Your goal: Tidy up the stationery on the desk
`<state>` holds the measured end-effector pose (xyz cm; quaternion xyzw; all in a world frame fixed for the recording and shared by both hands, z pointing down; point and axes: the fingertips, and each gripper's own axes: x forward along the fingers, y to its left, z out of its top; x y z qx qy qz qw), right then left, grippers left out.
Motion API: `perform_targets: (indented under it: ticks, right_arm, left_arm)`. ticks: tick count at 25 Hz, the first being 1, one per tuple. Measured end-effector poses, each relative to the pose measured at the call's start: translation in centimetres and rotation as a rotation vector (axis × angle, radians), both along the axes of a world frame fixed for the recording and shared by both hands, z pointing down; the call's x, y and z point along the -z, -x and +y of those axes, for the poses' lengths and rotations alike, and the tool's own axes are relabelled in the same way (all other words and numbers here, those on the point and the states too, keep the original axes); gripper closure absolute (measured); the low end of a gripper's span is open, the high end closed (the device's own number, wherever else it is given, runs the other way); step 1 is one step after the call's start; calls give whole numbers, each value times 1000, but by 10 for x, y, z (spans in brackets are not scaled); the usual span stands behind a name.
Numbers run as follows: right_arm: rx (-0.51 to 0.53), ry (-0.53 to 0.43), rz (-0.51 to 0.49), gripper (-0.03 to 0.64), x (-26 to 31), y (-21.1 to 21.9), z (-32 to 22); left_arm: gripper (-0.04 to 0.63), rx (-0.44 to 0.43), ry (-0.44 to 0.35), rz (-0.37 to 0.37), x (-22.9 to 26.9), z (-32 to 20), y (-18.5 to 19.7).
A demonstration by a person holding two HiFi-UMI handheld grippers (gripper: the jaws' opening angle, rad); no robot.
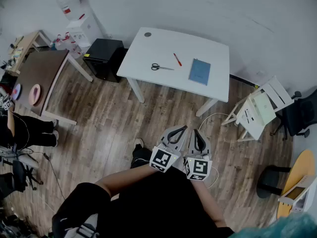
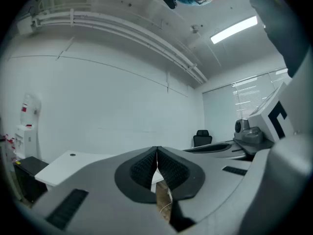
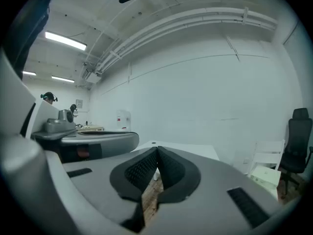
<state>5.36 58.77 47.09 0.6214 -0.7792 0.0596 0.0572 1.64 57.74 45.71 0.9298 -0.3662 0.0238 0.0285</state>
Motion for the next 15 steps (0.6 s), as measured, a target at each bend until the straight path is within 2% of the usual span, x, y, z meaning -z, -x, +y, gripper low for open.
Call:
perform_targets:
  ticks: [4, 9, 12, 15]
  right_arm:
    - [10, -3, -4, 586, -1, -2, 6]
    - [-133, -35, -77, 584, 1, -42, 7]
    - [-151, -10, -110, 583, -10, -50, 5]
    - [-150, 38, -121, 583, -26, -48, 2]
  left_arm:
    - [581, 13, 1, -1, -1, 3, 1]
    - [581, 42, 23, 19, -4, 1, 10]
    - [581, 36, 24, -26, -8, -1, 13]
    - [581, 37, 50, -38, -19, -10, 15]
